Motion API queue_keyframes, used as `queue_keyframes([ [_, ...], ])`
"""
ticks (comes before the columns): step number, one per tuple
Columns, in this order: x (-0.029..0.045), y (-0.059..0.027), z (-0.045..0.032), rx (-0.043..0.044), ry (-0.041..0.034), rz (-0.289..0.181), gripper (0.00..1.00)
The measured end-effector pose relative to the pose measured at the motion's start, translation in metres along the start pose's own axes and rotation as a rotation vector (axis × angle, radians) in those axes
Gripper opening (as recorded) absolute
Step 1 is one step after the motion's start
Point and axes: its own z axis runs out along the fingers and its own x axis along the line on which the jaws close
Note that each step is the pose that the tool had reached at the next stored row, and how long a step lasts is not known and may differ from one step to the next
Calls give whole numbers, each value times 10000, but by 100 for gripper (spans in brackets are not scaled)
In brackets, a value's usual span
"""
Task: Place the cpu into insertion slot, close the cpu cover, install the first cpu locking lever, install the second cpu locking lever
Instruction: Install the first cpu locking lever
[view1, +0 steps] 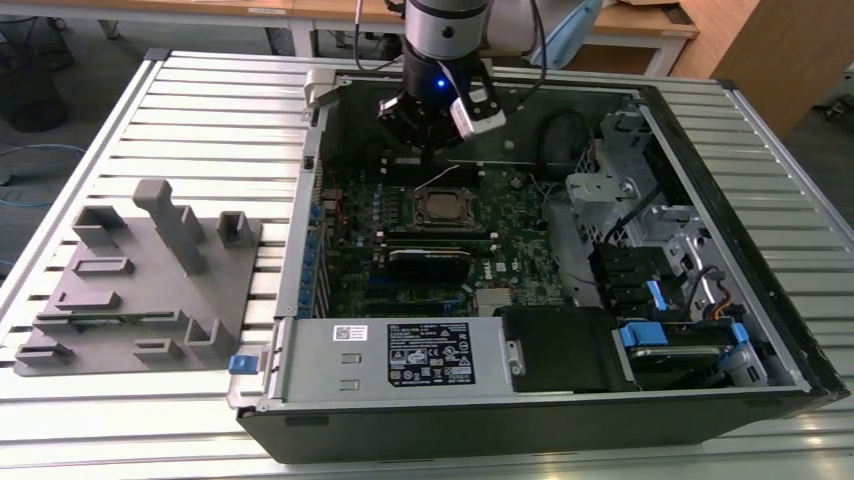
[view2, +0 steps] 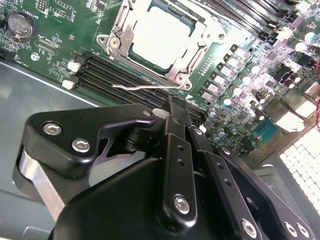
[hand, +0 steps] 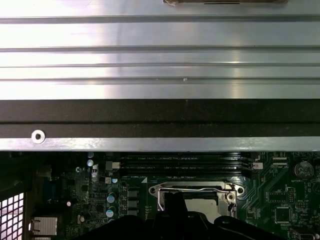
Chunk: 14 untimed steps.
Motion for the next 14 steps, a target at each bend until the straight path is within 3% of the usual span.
queue_keyframes([
  [14,-2,1,50,0,0,-2,11],
])
